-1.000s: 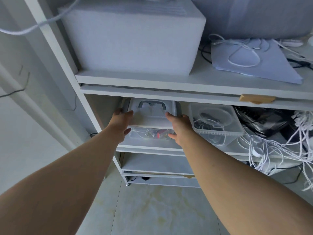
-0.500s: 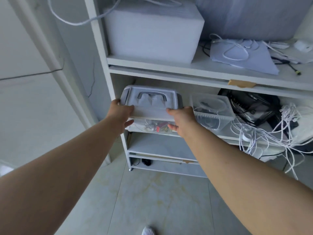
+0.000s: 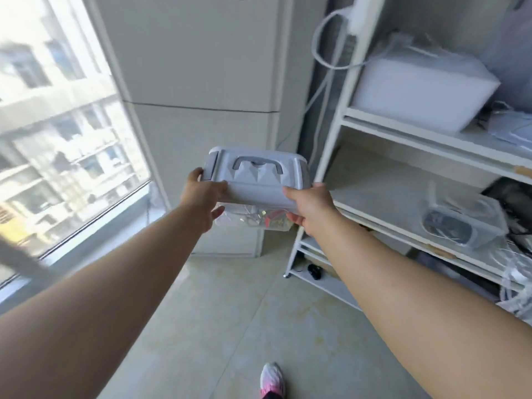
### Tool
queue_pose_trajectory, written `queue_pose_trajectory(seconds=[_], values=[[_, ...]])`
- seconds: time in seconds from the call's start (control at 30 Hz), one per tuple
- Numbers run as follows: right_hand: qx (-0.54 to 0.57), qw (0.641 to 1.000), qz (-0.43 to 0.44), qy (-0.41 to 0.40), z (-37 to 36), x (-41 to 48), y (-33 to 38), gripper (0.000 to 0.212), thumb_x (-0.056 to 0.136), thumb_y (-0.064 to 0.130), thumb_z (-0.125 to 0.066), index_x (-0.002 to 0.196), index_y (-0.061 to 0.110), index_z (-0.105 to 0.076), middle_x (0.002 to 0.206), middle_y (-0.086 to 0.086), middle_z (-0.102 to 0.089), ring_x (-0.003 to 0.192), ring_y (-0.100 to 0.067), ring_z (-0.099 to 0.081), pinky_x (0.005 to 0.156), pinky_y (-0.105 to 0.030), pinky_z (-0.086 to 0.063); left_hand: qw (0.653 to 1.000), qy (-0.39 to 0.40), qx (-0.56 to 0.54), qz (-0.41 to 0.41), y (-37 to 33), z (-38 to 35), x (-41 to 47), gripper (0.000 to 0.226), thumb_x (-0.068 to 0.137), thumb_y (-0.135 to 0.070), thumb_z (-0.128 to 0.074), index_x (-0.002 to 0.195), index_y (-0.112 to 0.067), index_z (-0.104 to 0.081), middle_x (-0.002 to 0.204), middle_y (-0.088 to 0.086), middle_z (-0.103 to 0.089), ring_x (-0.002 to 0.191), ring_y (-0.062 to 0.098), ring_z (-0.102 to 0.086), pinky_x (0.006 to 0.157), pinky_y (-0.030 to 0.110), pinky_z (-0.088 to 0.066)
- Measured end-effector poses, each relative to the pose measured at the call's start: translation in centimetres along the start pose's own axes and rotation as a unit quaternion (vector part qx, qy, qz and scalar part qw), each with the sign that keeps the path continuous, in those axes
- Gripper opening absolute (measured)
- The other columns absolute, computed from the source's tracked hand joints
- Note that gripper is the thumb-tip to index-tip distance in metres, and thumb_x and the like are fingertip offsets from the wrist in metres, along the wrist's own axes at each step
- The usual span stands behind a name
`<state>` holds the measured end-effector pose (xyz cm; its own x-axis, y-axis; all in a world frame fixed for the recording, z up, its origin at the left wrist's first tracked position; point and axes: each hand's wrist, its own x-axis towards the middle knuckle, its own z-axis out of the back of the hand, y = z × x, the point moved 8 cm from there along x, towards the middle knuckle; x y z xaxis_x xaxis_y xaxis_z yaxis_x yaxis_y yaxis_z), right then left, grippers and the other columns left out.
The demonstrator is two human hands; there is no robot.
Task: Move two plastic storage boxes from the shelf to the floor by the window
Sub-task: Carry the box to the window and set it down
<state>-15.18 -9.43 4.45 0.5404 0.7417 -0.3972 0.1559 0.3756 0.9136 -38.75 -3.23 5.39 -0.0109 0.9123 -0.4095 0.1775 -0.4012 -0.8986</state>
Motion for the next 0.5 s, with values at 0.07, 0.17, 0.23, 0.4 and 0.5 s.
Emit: queue_pose_trajectory(seconds=[0.07,0.17,0.23,0.4,0.5], values=[[-0.013,0.999,-0.007,0.045,-5.9,-1.3,-0.5,0.061,0.081,0.019,-0.082,0.132,0.013,-0.049,0.124,-0.009,-0.063,0.092,-0.024,-0.065,0.061,-0.036,-0.059,0.999,-0.031,-0.033,0.002,-0.7,5.8,0.3,0.080,0.083,-0.002,-0.064,0.148,-0.037,-0.034,0.143,0.005,-0.051,0.102,0.017,-0.054,0.083,0.040,-0.049],[-0.043,0.994,-0.006,0.100,-13.7,-2.1,-1.4,0.058,0.081,0.017,-0.080,0.130,0.012,-0.049,0.123,-0.011,-0.062,0.089,-0.024,-0.063,0.074,-0.046,-0.061,0.994,-0.090,-0.069,0.004,-1.1,13.2,0.9,0.079,0.086,0.000,-0.062,0.149,-0.037,-0.033,0.140,0.002,-0.049,0.109,0.020,-0.054,0.094,0.047,-0.048],[-0.059,0.989,-0.004,0.136,-19.7,-2.2,-2.1,0.056,0.080,0.017,-0.080,0.127,0.012,-0.048,0.122,-0.012,-0.062,0.093,-0.026,-0.064,0.081,-0.049,-0.061,0.987,-0.133,-0.090,0.004,-1.2,18.2,2.1,0.077,0.088,0.000,-0.061,0.149,-0.037,-0.033,0.136,0.002,-0.049,0.098,0.017,-0.055,0.098,0.049,-0.047],[-0.095,0.971,-0.005,0.220,-33.8,-1.1,-4.4,0.057,0.080,0.018,-0.080,0.127,0.014,-0.047,0.123,-0.010,-0.060,0.104,-0.029,-0.067,0.078,-0.046,-0.062,0.968,-0.218,-0.122,0.019,-0.5,29.0,6.7,0.072,0.089,-0.001,-0.062,0.147,-0.037,-0.036,0.134,0.006,-0.046,0.108,0.024,-0.054,0.101,0.051,-0.048],[-0.111,0.957,-0.019,0.269,-43.0,0.8,-7.5,0.057,0.082,0.017,-0.078,0.130,0.015,-0.048,0.123,-0.009,-0.059,0.096,-0.025,-0.066,0.080,-0.047,-0.062,0.952,-0.280,-0.125,0.018,0.6,35.4,11.0,0.064,0.090,-0.004,-0.061,0.142,-0.036,-0.039,0.131,0.005,-0.047,0.111,0.026,-0.053,0.100,0.049,-0.049]])
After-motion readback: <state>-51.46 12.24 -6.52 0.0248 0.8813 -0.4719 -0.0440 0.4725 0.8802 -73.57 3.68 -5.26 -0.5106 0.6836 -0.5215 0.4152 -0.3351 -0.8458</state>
